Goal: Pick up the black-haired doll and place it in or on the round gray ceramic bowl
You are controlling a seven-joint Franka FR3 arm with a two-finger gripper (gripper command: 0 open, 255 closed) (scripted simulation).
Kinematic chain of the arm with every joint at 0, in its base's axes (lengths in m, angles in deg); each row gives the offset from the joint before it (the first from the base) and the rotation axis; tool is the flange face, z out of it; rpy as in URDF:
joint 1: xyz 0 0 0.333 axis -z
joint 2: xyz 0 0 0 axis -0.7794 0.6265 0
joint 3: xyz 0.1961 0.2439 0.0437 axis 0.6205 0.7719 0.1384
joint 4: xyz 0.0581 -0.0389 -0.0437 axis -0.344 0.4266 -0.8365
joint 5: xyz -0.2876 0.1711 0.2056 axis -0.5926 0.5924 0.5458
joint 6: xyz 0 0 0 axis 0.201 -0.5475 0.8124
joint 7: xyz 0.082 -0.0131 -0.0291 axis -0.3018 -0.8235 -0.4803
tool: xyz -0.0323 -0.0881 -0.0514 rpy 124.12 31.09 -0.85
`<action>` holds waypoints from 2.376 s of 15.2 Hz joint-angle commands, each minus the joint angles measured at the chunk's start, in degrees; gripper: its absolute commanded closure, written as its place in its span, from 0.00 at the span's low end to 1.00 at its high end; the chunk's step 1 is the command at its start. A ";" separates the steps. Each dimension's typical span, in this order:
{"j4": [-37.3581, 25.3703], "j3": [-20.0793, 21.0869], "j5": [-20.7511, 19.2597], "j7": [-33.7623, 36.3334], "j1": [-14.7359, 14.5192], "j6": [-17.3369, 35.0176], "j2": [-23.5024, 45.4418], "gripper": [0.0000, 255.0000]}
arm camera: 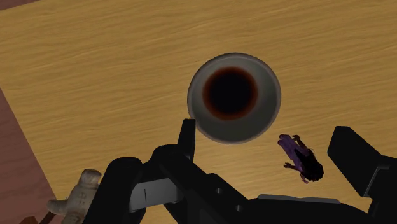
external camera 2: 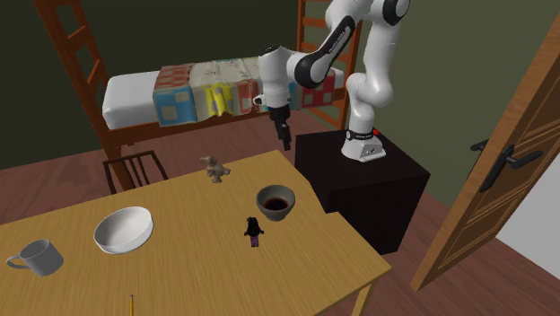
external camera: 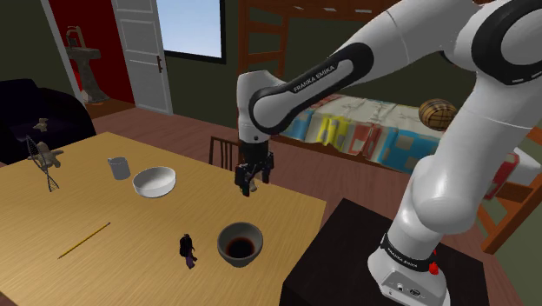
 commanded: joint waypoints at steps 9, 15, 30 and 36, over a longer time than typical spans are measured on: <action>-13.52 1.89 -7.14 8.99 -3.83 9.73 21.67 0.00; -25.59 0.61 -11.58 13.48 -7.89 11.51 34.83 0.00; -42.75 -1.87 -15.27 16.76 -13.17 13.67 53.28 0.00; -42.77 -1.87 -15.27 16.76 -13.17 13.66 53.29 0.00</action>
